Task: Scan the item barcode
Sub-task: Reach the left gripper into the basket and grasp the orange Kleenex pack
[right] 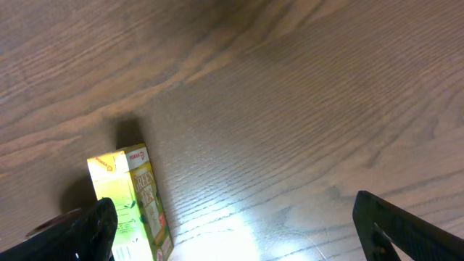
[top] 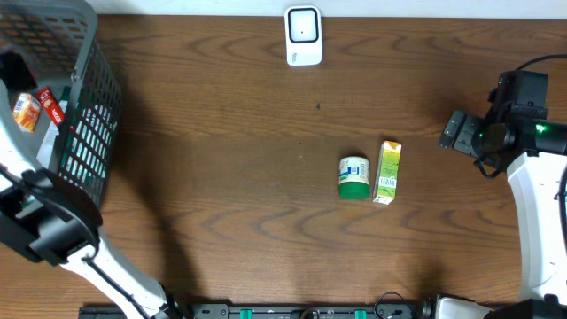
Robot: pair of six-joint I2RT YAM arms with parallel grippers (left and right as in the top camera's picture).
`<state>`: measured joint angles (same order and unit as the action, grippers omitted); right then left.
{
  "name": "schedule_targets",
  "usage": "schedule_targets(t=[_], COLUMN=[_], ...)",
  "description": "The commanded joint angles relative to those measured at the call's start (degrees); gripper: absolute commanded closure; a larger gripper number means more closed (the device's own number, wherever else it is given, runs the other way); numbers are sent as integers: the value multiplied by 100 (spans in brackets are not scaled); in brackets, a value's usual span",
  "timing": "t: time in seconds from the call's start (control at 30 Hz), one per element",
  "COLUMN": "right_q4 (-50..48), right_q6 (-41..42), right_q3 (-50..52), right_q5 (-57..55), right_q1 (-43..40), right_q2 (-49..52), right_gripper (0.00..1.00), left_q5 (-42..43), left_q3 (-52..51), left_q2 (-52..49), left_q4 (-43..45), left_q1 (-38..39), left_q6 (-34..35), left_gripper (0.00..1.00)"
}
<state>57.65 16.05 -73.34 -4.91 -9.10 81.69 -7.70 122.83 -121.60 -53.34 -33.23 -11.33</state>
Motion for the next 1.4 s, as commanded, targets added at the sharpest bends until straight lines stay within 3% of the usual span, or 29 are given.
schedule_targets(t=[0.0, 0.2, 0.47, 0.9, 1.37], right_q4=[4, 4, 4, 2, 4], right_q6=[-46, -46, -46, -46, -46], right_q3=[-9, -9, -9, -9, -9], right_q5=[-63, -63, -63, -63, -61], right_q1=[-24, -24, -24, -24, -24], right_q2=[-31, -31, -31, -31, -31], right_gripper=[1, 1, 1, 1, 1], left_q5=[-24, 564, 555, 553, 146], left_q3=[28, 28, 24, 26, 0], left_q2=[-350, -992, -1445, -1502, -1484], left_q4=[79, 153, 452, 758, 955], left_q1=[-146, -284, -308, -308, -361], left_q6=[-496, -603, -837, -927, -1307], left_gripper=[28, 28, 31, 32, 39])
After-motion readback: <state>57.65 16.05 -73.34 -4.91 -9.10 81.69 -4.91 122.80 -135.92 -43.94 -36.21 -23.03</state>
